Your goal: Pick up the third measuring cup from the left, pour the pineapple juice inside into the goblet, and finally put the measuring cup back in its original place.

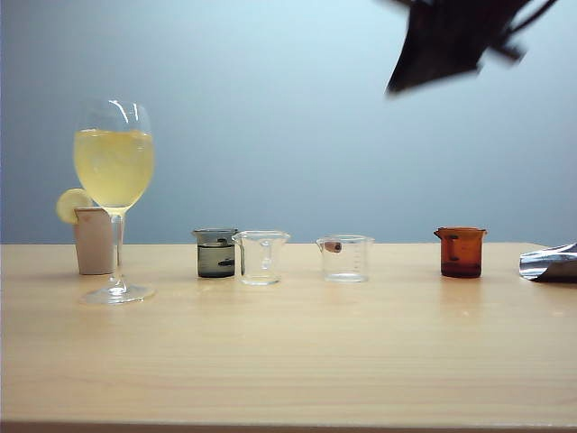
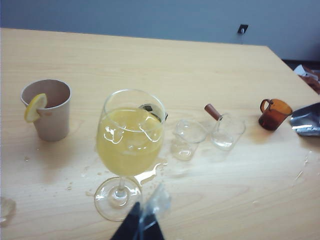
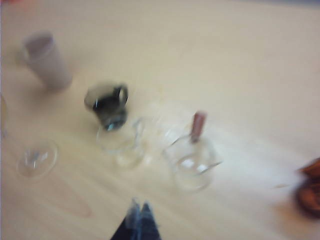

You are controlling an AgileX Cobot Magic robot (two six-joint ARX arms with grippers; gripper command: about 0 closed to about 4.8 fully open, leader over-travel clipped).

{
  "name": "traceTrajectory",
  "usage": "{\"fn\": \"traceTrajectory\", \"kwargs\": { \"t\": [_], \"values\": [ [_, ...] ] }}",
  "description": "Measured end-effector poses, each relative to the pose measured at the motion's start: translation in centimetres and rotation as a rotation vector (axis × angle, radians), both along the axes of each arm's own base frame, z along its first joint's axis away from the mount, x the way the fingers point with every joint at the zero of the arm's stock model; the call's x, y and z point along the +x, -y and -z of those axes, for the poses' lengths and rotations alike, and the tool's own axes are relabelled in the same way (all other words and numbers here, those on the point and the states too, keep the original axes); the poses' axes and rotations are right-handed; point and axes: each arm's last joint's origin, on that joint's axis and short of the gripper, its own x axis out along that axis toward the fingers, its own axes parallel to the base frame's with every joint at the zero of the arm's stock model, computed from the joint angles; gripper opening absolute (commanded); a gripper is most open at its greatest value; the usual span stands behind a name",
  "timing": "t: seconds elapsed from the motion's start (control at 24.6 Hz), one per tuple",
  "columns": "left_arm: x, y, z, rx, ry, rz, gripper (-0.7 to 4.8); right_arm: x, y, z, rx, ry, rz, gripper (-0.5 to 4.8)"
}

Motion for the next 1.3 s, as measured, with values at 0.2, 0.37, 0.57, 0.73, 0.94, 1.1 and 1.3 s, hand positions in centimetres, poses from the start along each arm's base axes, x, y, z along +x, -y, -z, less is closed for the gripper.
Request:
{"fn": "traceTrajectory", "kwargs": {
  "t": [0.2, 0.37, 0.57, 0.73, 0.94, 1.1, 1.3],
  "values": [
    [-1.4, -0.3, -0.4, 0.006, 0.068, -0.009, -0.05, -4.9, 2.7, -5.0, -0.077, 0.245, 0.112, -0.01],
    [-2.4, -0.5, 0.8, 0.051, 0.1, -0.033, -0.05, -7.5, 3.9, -5.2, -0.133, 0.353, 0.124, -0.01],
    [-2.8, -0.6, 3.3, 0.047, 0.144, -0.034, -0.05, -9.6, 4.9, -2.4, -0.112, 0.425, 0.13, -0.01],
    [-2.8, -0.7, 4.8, 0.04, 0.204, -0.062, -0.05, -10.6, 5.4, 0.3, -0.099, 0.461, 0.155, -0.02],
    [-1.9, -0.7, 8.8, 0.042, 0.248, -0.122, -0.05, -11.5, 5.9, 3.3, -0.128, 0.441, 0.216, 0.0],
    [-1.3, -0.7, 10.0, 0.039, 0.284, -0.17, -0.05, -11.5, 5.9, 3.5, -0.125, 0.42, 0.207, -0.01],
    [-0.8, -0.8, 12.2, 0.045, 0.275, -0.219, -0.05, -11.5, 5.9, 3.9, -0.137, 0.38, 0.183, 0.0]
  ]
}}
